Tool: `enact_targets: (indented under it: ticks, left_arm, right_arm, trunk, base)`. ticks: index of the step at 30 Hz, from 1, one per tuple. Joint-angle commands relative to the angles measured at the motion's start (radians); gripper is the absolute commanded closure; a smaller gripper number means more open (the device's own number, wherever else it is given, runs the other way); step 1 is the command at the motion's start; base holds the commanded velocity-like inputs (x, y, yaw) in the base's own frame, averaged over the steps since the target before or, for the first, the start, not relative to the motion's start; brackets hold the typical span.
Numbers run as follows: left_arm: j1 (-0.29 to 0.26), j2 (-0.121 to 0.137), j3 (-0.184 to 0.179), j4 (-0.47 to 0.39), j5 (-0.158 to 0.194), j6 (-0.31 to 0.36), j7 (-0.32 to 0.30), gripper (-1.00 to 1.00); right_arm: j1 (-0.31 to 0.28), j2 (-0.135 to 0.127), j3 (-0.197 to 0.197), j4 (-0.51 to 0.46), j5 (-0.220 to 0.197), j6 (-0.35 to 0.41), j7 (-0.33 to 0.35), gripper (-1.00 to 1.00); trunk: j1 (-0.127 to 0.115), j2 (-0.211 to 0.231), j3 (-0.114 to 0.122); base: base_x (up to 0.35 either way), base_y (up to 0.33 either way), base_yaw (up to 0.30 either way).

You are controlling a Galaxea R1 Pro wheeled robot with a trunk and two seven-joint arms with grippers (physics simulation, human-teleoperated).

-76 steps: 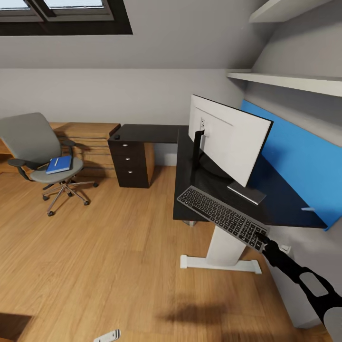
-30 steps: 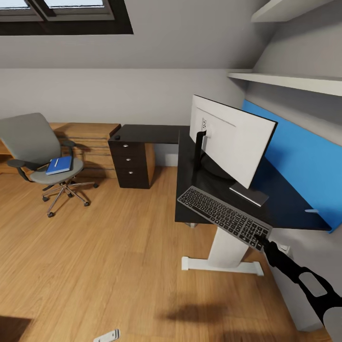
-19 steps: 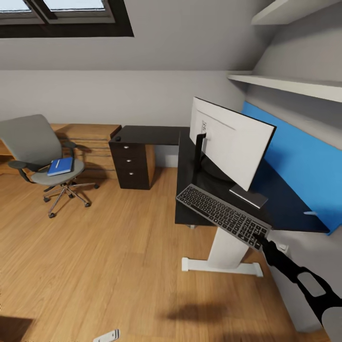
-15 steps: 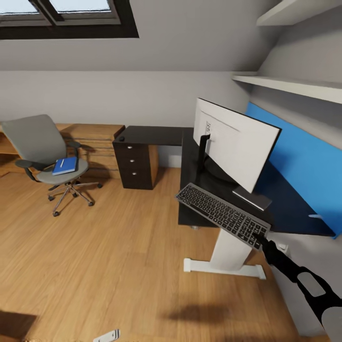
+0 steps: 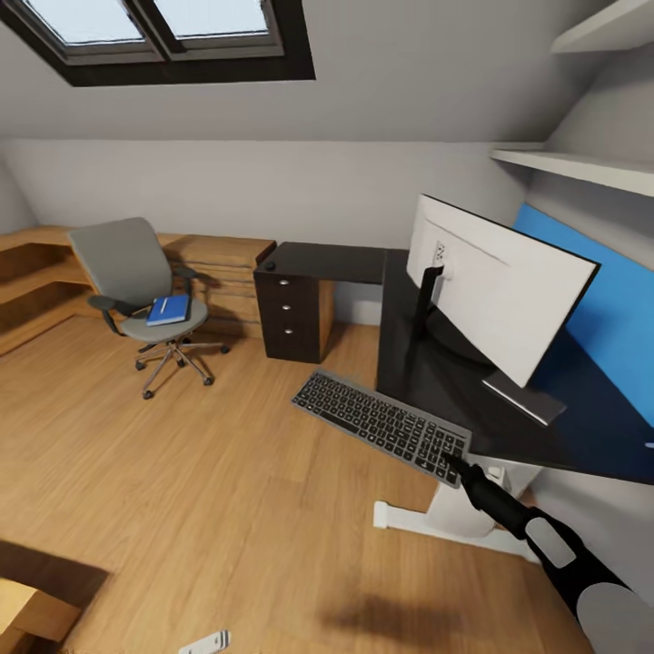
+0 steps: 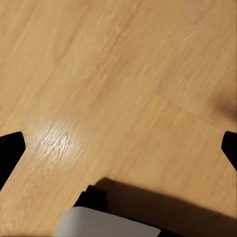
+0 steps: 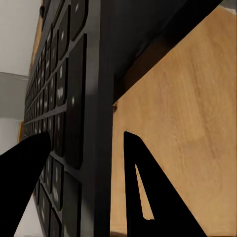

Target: In the bedroom, organize the workspace by keeping the computer under the desk, ensuring the monitor is on the desk, placing the keyboard on the desk next to the monitor, placing the mouse on the desk next to the keyboard, moving the folder from the swivel chair onto the desk next to the mouse, stacking the notebook on top of the folder with the pen on top of the notebook, and positioning the swivel chair next to the desk.

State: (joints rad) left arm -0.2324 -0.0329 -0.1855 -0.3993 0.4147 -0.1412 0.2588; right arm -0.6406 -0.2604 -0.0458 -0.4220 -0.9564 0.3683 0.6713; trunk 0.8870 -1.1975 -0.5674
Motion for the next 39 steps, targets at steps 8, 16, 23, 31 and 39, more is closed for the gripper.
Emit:
enact_targets:
  ticks: [8,16,23,31,39]
  left_arm:
    - [-0.001,0.001,-0.009,0.001,0.009,-0.005,0.004,-1.00]
    - [-0.001,0.001,-0.009,0.002,0.008,-0.005,0.004,-1.00]
    - [-0.001,0.001,-0.009,0.002,0.008,-0.003,0.004,-1.00]
    - [-0.001,0.001,-0.009,0.002,0.008,-0.003,0.004,-1.00]
    - [-0.001,0.001,-0.009,0.002,0.008,-0.004,0.004,-1.00]
  right_arm:
    - [-0.001,0.005,0.003,0.002,-0.011,0.004,0.009,1.00]
    - [-0.001,0.029,0.002,0.005,-0.014,0.004,0.010,1.00]
    - [-0.001,0.043,0.001,0.007,-0.014,0.004,0.011,1.00]
    - [-0.001,0.043,0.002,0.007,-0.012,0.003,0.011,1.00]
    - [-0.001,0.043,0.001,0.008,-0.012,0.003,0.011,1.00]
  trunk:
    - [0.000,-0.001,-0.001]
    - [0.000,-0.001,-0.001]
    - [0.000,-0.001,-0.001]
    - [0.000,-0.001,-0.001]
    - [0.000,-0.001,-0.001]
  base:
    - [0.057,0.105,0.035]
    - [0.140,0.265,0.001]
    - [0.103,0.289,0.000]
    - [0.092,0.300,0.000]
    - [0.092,0.301,0.000]
